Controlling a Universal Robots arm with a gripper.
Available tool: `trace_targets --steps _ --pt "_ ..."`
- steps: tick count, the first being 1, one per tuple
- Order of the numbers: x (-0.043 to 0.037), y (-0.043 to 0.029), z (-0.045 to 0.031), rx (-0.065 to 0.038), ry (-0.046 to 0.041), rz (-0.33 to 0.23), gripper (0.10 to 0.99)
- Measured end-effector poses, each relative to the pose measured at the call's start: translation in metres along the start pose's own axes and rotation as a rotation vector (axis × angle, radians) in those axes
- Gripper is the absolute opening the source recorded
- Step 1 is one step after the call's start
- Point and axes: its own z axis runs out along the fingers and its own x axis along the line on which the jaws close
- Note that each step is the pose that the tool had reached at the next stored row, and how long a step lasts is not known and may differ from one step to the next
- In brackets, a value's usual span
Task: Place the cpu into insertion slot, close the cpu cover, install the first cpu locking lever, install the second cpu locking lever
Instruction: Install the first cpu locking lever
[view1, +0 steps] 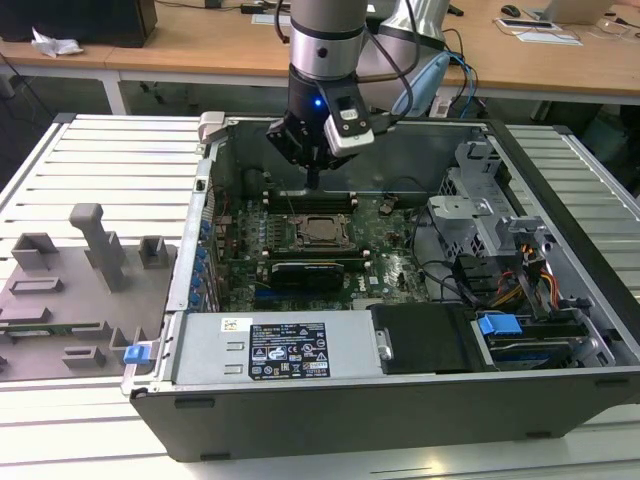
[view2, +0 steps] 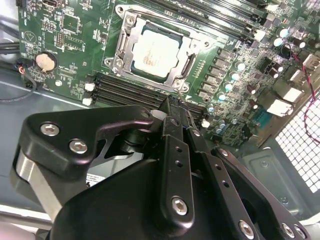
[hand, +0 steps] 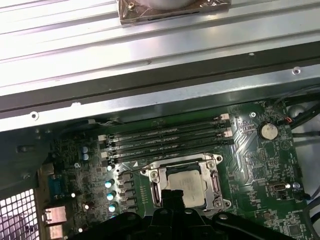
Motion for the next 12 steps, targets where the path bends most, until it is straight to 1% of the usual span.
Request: trace_targets --steps 4,6,8,10,12 --pt "0.0 0.0 0.0 0.001 0.0048 -0.059 0.106" --pt "0.0 -0.0001 0.0 0.002 0.0083 -0.105 0.106" --pt "-0.0001 -0.0003 0.0 0.002 0.0097 -0.136 0.106" --pt "0.0 -0.0005 0.0 0.003 0.0097 -0.158 0.106" --pt "0.0012 -0.0008 0.0001 0.002 0.0058 -0.17 0.106"
